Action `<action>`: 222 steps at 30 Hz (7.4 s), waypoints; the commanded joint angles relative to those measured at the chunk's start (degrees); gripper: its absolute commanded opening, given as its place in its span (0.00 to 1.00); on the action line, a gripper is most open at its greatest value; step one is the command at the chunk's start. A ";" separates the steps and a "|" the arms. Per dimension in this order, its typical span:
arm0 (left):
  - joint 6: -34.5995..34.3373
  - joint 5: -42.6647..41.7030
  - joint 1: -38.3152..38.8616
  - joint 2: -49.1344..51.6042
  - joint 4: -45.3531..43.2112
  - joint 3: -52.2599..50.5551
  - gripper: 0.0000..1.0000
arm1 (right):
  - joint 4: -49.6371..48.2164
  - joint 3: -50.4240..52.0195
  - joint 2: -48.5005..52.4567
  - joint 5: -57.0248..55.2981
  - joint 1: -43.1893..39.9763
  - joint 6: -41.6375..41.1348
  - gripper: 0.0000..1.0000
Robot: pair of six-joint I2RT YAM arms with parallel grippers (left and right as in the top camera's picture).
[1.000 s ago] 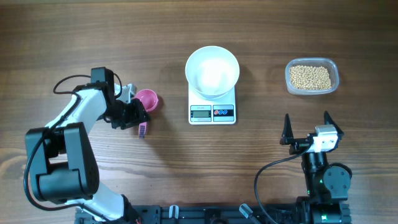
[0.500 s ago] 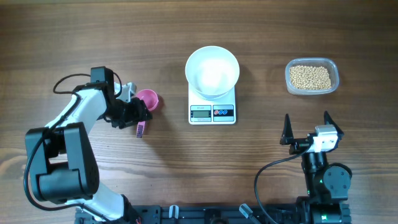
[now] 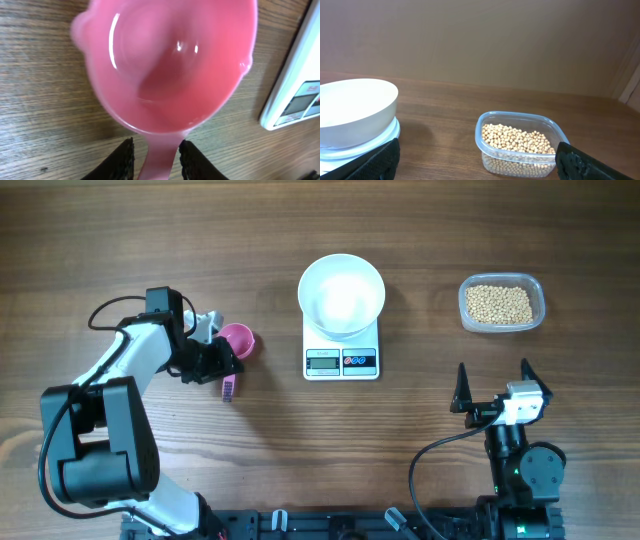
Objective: Scoop item into bowl and weigh 150g on scale
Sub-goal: 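Close the left gripper on the pink scoop handle, then lift the pink scoop with the left gripper over the bowl toward the right gripper, then grasp the scoop handle with the right gripper beside the left gripper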
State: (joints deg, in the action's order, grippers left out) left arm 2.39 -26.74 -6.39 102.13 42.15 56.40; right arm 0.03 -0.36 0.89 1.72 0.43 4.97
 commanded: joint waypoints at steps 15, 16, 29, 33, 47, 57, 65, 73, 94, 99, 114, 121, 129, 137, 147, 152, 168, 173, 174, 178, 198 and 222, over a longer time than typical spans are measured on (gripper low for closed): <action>1.86 -2.38 -0.28 0.31 0.92 -0.42 0.14 | -0.15 0.07 -0.35 0.31 -0.35 -0.04 1.00; 1.86 -2.67 -0.28 0.31 0.92 -0.42 0.13 | -0.15 0.07 -0.35 0.31 -0.35 -0.02 1.00; 1.64 -16.20 -0.28 -2.19 3.58 1.88 0.04 | -0.15 0.07 -0.35 0.31 -0.35 -0.04 1.00; -2.99 -23.23 -0.28 -5.77 4.98 4.90 0.04 | -0.15 0.07 -0.35 0.31 -0.35 -0.02 1.00; -43.41 -34.80 -0.13 -18.64 -4.48 6.67 0.04 | -0.17 0.07 -0.35 0.26 -0.35 0.04 1.00; -46.73 -40.94 4.79 -20.81 -12.00 6.67 0.04 | -5.64 0.07 -0.35 22.05 -0.28 -46.58 1.00; -52.52 -40.46 15.34 -20.81 -33.62 6.67 0.04 | -19.69 -0.28 -0.35 23.45 -0.28 -63.47 1.00; -66.97 -26.60 22.95 -20.81 -48.89 6.67 0.04 | -9.79 -12.20 6.47 30.71 -0.28 -68.17 1.00; -73.83 -8.57 36.74 -20.70 -55.43 6.64 0.04 | -44.85 -15.78 35.63 44.85 -0.28 -108.15 0.85; -73.83 -7.15 39.67 -20.70 -58.77 6.64 0.04 | -45.22 -15.78 41.92 48.98 -0.28 -123.67 0.99; -76.63 -1.84 41.88 -20.59 -54.75 6.64 0.04 | -56.39 -15.78 46.82 48.06 -0.28 -113.02 0.76; -76.61 2.19 45.31 -20.59 -54.75 6.62 0.04 | -56.37 -16.74 47.04 46.75 -0.28 -113.15 0.57; -76.61 2.62 46.80 -20.59 -54.73 6.62 0.04 | -55.34 -21.00 50.40 47.04 -0.28 -112.50 0.53; -76.63 2.62 46.80 -20.59 -54.71 6.62 0.04 | -55.34 -22.12 54.60 48.02 1.09 -110.84 0.49; -76.61 3.80 46.80 -20.59 -54.71 6.62 0.04 | -55.52 -22.16 54.84 46.58 2.36 -111.23 0.34; -76.59 4.13 46.80 -20.59 -54.69 6.62 0.04 | -55.52 -22.16 54.84 46.31 2.36 -111.65 0.31; -76.61 4.15 46.80 -20.57 -54.49 6.62 0.04 | -55.54 -22.16 54.84 45.70 2.36 -113.39 0.25; -76.59 4.15 46.80 -20.57 -54.49 6.62 0.04 | -55.54 -22.16 54.84 45.81 2.36 -113.63 0.21; -76.59 4.15 46.80 -20.57 -54.49 6.62 0.04 | -55.56 -22.14 54.84 45.81 2.36 -113.68 0.20; -76.61 4.15 46.80 -20.57 -54.51 6.62 0.04 | -56.61 -22.14 54.84 45.90 2.36 -114.71 0.20; -76.61 4.15 46.80 -20.57 -54.51 6.62 0.04 | -56.78 -22.14 54.84 45.92 2.36 -115.97 0.16; -76.59 3.61 46.80 -20.57 -54.45 6.62 0.51 | -56.26 -22.14 54.84 45.86 2.36 -114.95 0.05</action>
State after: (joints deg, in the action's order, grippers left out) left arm -74.37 -23.42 40.14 82.39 -12.34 62.33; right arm -56.18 -21.06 55.66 48.56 2.59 -110.80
